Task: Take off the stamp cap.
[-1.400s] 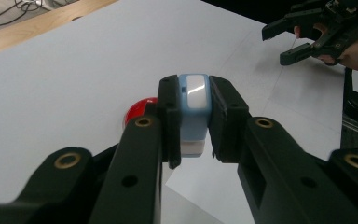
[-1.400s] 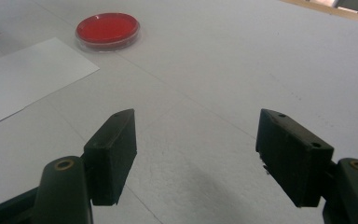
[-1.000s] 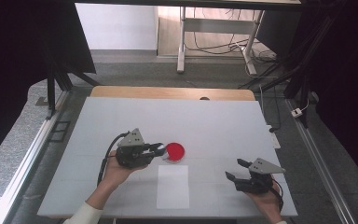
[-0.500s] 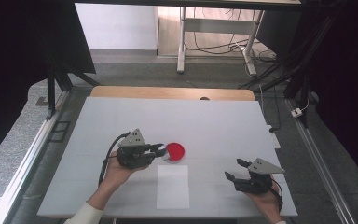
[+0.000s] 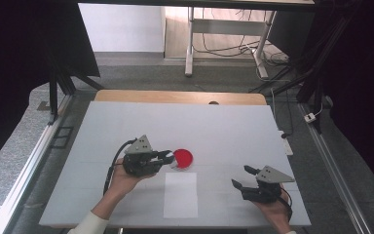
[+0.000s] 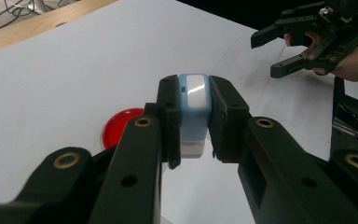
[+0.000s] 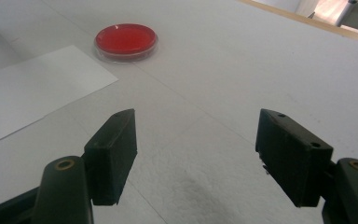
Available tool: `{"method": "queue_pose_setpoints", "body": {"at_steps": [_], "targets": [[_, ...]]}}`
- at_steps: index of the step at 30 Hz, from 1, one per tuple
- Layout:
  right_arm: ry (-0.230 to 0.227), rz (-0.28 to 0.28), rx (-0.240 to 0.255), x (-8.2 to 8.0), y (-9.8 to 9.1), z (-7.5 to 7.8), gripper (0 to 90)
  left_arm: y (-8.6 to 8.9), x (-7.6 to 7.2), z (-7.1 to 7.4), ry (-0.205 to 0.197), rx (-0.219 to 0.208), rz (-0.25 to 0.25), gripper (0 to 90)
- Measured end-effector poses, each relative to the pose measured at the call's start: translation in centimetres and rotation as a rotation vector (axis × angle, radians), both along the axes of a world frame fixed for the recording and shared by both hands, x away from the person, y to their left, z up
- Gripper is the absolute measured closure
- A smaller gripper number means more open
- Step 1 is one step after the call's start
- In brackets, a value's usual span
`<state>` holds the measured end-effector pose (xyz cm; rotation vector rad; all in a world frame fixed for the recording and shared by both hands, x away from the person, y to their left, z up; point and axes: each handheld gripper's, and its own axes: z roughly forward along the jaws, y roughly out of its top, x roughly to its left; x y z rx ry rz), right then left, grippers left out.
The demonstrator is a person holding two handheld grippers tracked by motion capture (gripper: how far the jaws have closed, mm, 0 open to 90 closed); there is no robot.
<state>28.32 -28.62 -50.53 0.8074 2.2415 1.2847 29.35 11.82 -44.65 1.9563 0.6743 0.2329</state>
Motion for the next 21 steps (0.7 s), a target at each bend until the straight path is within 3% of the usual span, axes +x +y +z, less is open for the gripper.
{"method": "queue_pose_setpoints", "body": {"at_steps": [21], "targets": [[-0.031, 0.022, 0.054, -0.7, 2.0, 0.2, 27.8, -0.1, 0.1, -0.1, -0.003, -0.002, 0.000, 74.8]]}}
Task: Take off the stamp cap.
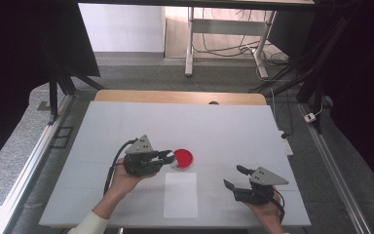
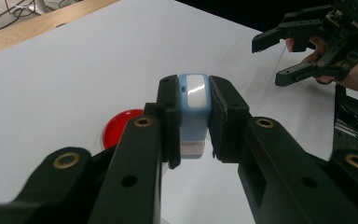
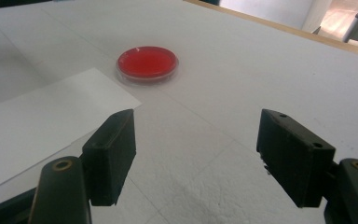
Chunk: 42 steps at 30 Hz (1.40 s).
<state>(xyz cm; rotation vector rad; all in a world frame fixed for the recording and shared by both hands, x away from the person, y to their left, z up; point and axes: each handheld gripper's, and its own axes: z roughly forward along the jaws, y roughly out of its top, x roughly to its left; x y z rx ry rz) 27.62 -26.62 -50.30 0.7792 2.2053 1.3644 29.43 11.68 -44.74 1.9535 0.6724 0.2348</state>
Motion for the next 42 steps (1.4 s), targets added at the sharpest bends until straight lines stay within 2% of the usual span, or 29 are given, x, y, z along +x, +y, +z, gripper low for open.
{"method": "queue_pose_setpoints", "body": {"at_steps": [19, 25, 42], "targets": [[0.005, 0.029, 0.019, -0.2, 2.0, -0.1, 27.1, -0.2, 0.0, -0.3, 0.004, -0.011, 0.004, 74.8], [-0.006, 0.032, 0.034, -0.1, 2.6, -0.1, 26.6, -0.3, 0.0, -0.3, 0.001, -0.010, 0.002, 74.8], [-0.013, 0.037, 0.012, -0.3, 4.7, -0.1, 28.3, -0.6, 0.0, -0.5, 0.002, -0.009, 0.002, 74.9]]}}
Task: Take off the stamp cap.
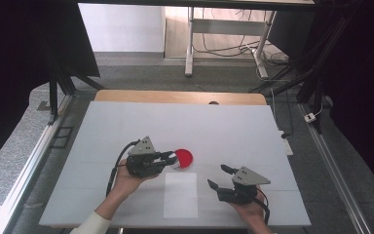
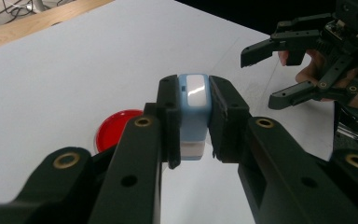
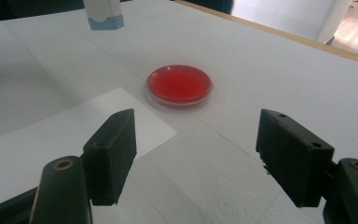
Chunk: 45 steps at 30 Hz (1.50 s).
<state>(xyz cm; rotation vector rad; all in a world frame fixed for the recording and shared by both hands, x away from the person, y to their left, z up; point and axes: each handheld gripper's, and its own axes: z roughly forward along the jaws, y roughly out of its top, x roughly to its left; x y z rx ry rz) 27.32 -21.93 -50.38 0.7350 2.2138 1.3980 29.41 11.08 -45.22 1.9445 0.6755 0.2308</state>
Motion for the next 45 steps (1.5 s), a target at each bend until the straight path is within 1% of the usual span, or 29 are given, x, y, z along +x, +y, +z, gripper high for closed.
{"method": "queue_pose_setpoints", "body": {"at_steps": [3, 6, 9, 19, 25, 29, 38, 45], "targets": [[0.007, 0.012, -0.006, -0.1, 0.8, -0.1, 28.6, -0.1, 0.0, 0.0, 0.001, 0.002, -0.002, 74.8], [0.010, 0.019, -0.010, -0.1, 1.1, -0.2, 28.7, -0.1, 0.0, -0.1, 0.003, 0.002, -0.002, 74.9], [0.003, 0.025, -0.020, -0.1, 1.5, -0.3, 28.8, -0.2, 0.0, -0.1, 0.004, 0.006, -0.002, 74.9], [0.002, 0.030, -0.032, -0.2, 2.3, -0.4, 29.8, -0.2, 0.1, -0.3, 0.007, 0.003, 0.001, 74.9], [-0.001, 0.036, -0.040, -0.3, 3.2, -0.5, 30.3, -0.1, 0.1, -0.2, 0.005, 0.007, 0.002, 74.9], [0.007, 0.036, -0.039, -0.4, 3.9, -0.5, 30.6, -0.2, 0.1, -0.3, 0.006, 0.008, 0.002, 74.9], [0.006, 0.046, -0.050, -0.3, 5.0, -0.7, 30.7, -0.3, 0.1, -0.5, 0.010, 0.010, 0.003, 74.9], [0.004, 0.047, -0.047, -0.1, 5.7, -0.8, 30.9, -0.4, 0.1, -0.5, 0.012, 0.003, 0.002, 74.9]]}}
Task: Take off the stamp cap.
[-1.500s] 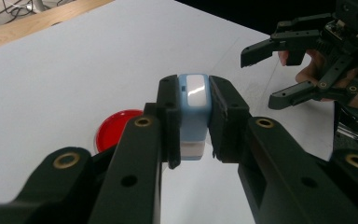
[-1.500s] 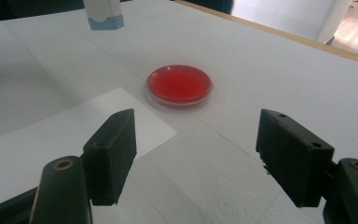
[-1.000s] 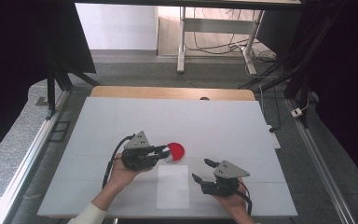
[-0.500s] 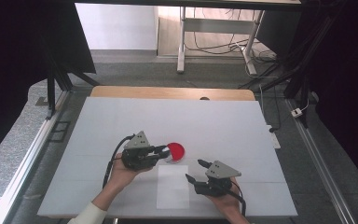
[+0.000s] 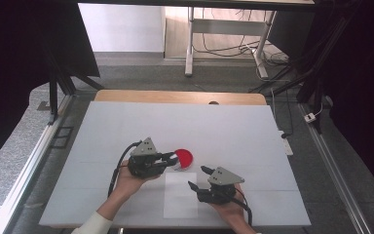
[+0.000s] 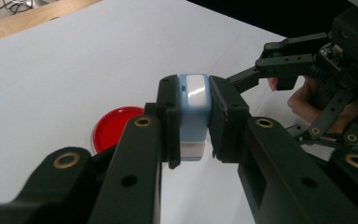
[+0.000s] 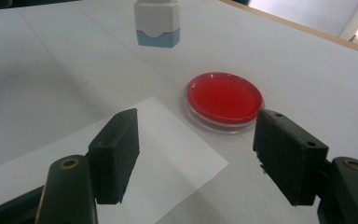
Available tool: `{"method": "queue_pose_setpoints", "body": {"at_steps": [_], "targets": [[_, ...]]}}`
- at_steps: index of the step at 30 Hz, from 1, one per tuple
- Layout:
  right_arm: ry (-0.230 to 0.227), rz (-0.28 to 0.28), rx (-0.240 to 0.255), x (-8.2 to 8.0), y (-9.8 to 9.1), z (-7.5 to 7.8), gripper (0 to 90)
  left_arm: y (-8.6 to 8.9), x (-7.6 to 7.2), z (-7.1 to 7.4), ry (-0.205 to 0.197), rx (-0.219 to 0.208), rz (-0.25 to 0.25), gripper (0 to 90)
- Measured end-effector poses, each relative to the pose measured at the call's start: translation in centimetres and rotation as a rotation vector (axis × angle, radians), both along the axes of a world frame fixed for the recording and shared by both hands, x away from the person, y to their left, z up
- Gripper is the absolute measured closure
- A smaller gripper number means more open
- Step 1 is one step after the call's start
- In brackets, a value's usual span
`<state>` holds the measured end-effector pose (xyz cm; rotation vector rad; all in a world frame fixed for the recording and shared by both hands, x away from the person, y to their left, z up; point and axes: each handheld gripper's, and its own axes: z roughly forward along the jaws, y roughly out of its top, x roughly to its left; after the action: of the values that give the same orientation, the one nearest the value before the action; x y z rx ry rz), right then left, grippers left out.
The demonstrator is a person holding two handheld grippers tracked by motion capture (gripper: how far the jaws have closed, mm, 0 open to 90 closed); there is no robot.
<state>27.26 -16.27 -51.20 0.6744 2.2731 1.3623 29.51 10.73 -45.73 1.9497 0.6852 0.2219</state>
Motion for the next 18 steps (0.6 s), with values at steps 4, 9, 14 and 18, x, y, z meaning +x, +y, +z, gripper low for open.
{"method": "queue_pose_setpoints", "body": {"at_steps": [4, 9, 14, 18], "targets": [[-0.006, 0.001, -0.002, 0.1, 0.5, 0.0, 31.0, -0.1, 0.0, 0.0, -0.001, 0.001, -0.002, 74.9], [-0.005, 0.004, 0.001, 0.3, 1.4, 0.0, 31.1, -0.1, -0.1, 0.0, 0.000, -0.002, 0.000, 74.9], [-0.010, 0.004, -0.002, 0.4, 2.0, 0.0, 31.5, -0.1, 0.0, -0.1, 0.000, -0.004, 0.002, 74.9], [-0.011, 0.005, -0.001, 0.5, 2.3, 0.1, 31.6, -0.1, -0.1, -0.1, -0.001, -0.003, -0.001, 74.9]]}}
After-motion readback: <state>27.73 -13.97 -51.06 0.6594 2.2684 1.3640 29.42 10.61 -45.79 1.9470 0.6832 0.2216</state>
